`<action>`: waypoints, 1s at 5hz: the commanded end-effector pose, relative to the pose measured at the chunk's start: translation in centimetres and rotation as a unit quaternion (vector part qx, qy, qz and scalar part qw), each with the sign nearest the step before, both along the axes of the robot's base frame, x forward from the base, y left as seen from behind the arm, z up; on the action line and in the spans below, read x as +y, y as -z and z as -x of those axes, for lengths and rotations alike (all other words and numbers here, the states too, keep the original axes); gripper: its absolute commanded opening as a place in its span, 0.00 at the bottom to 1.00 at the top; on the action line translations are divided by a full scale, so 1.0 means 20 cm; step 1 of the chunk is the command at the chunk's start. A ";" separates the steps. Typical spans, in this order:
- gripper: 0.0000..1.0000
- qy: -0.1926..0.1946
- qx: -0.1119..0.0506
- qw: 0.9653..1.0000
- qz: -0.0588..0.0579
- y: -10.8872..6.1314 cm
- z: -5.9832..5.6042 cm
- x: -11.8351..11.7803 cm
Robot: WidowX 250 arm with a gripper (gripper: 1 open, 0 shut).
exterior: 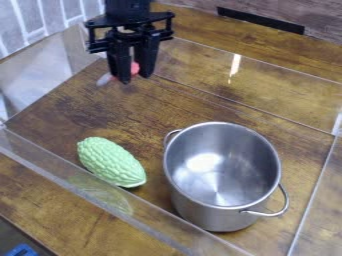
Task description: Move the pink spoon to the left
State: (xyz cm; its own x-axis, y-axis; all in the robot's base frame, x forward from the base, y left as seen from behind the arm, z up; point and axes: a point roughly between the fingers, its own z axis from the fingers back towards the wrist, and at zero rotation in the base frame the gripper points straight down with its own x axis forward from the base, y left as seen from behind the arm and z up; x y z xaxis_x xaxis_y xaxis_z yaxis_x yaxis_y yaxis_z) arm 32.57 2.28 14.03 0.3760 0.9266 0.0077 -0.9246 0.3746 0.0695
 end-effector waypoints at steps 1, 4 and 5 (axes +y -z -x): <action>0.00 -0.018 -0.035 0.999 -0.021 -0.10 0.08 0.11; 0.00 -0.041 -0.043 0.998 -0.025 0.12 0.21 0.36; 0.00 -0.047 -0.040 0.998 -0.018 0.17 0.21 0.36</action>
